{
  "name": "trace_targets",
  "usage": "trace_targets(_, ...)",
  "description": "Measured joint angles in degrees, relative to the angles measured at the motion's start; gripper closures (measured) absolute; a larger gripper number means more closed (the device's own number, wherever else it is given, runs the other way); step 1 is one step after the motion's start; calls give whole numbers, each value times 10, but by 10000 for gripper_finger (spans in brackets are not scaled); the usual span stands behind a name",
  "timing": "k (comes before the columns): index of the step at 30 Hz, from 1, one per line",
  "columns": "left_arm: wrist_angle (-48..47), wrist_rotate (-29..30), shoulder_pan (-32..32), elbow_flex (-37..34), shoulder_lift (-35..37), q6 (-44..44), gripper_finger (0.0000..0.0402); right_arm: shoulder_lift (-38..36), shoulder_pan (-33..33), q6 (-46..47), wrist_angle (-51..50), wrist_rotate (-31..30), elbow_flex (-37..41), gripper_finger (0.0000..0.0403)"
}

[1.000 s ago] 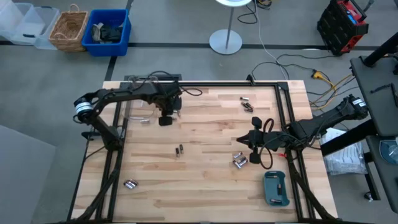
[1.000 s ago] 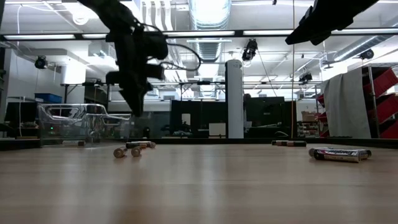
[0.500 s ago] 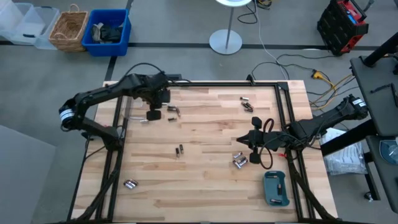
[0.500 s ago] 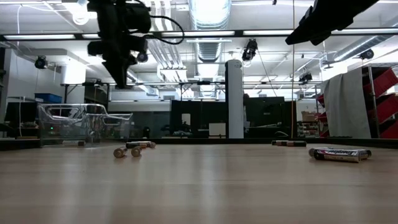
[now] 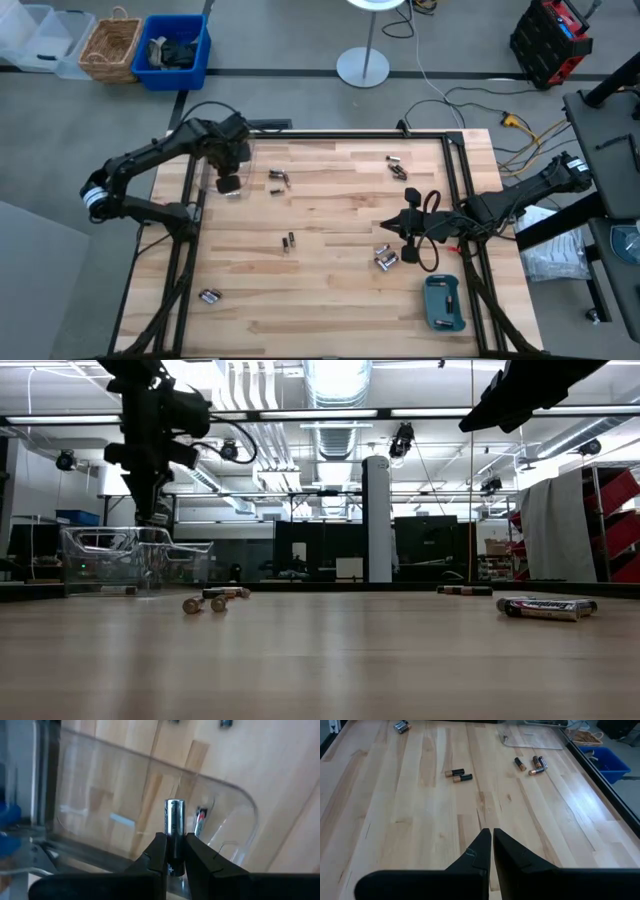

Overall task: Sort batteries
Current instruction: Put the silver and black battery into the transparent bin

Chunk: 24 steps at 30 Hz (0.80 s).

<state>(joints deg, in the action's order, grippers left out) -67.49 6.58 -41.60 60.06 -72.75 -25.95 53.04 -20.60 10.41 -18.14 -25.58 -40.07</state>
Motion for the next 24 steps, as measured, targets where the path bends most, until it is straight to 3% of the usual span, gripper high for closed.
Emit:
trace_targets(8, 2, 0, -12, -28, -2, 11, 375, 0, 0, 0, 0, 0, 0, 390)
trace_targets(24, 21, 0, -12, -33, -3, 25, 335, 0, 0, 0, 0, 0, 0, 390)
